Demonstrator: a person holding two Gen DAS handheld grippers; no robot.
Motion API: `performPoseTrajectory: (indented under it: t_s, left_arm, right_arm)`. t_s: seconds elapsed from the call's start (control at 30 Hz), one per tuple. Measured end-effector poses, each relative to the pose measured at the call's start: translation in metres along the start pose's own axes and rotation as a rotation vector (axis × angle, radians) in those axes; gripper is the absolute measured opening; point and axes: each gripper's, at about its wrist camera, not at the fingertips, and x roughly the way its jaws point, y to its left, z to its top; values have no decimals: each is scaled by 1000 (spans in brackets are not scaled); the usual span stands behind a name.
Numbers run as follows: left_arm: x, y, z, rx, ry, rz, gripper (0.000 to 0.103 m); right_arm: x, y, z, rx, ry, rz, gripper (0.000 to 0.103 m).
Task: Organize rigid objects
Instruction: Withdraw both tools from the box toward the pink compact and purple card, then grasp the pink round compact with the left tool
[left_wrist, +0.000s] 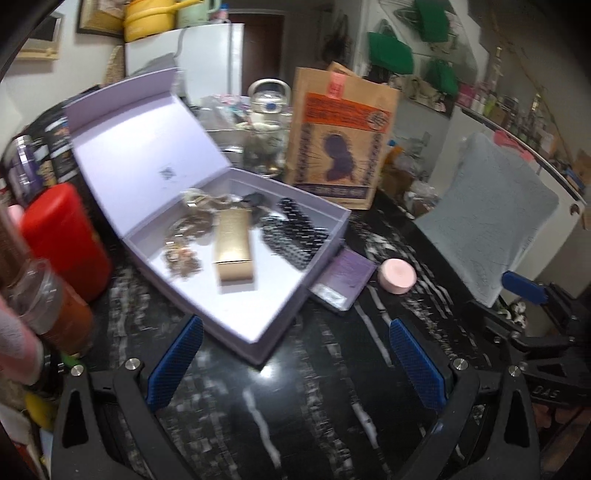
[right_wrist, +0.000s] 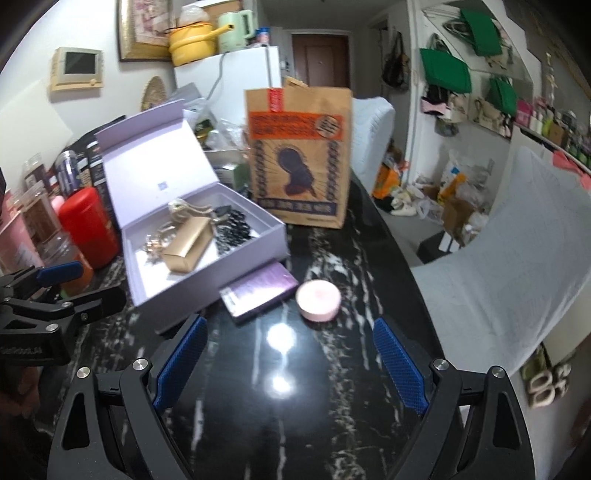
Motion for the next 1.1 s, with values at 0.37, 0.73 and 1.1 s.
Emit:
performPoseTrajectory:
  t_s: [0.37,0.73,1.1]
  left_arm:
    - [35,-43,2,54,23,-107,103]
    - [74,-53,-6,49,109,-139,101]
    - [99,-48,-8,38,136,-144,97]
  right_arm:
    - [27,-49,-9,51,46,-28,92]
    - [71,-62,-9,0,97,19,87]
    - [122,-51,1,-112,145,114,78]
